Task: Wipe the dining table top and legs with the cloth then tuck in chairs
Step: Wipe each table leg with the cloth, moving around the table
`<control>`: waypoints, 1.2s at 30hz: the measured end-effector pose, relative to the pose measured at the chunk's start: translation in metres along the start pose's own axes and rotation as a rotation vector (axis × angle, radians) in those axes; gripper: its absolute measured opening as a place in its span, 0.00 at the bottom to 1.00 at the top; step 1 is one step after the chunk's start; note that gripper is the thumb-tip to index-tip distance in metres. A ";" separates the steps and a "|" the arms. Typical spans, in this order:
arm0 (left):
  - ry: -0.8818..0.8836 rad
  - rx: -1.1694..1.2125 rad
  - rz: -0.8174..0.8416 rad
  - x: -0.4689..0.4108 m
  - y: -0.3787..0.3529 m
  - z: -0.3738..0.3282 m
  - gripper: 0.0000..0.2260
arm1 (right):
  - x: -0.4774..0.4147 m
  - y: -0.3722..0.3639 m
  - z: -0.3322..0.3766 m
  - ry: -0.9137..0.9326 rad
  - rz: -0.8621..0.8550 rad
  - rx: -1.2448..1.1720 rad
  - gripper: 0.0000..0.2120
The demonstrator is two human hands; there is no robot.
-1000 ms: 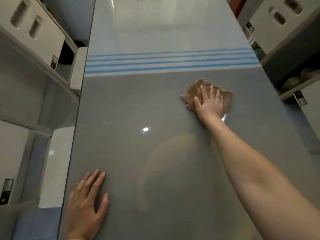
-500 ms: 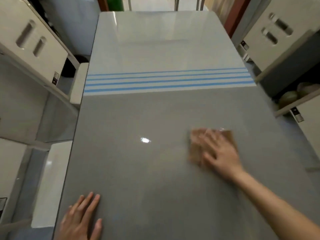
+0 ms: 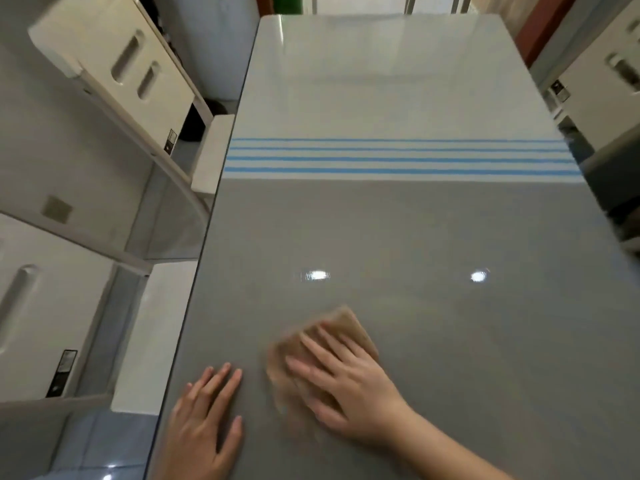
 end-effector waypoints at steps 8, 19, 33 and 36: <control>-0.040 0.017 -0.090 0.002 0.004 -0.001 0.27 | 0.085 0.070 -0.262 -0.787 -0.167 -0.030 0.32; -0.060 0.029 -0.084 0.006 0.000 -0.002 0.29 | -0.214 0.030 0.023 -0.134 -0.044 -0.069 0.26; -0.045 0.044 -0.133 0.008 -0.001 -0.002 0.28 | -0.099 0.089 -0.257 -0.945 -0.116 -0.123 0.29; -0.024 0.030 -0.133 0.008 -0.001 -0.002 0.27 | -0.138 0.070 -0.179 -0.709 -0.106 -0.099 0.27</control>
Point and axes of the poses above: each hand's wrist, its own x-axis away from the middle knuckle, its own y-axis out of the back of the hand, z = x × y, the point moved 8 cm from there along -x, towards the middle knuckle, and after that the axes turned 7 degrees about z, right-handed, at the moved point
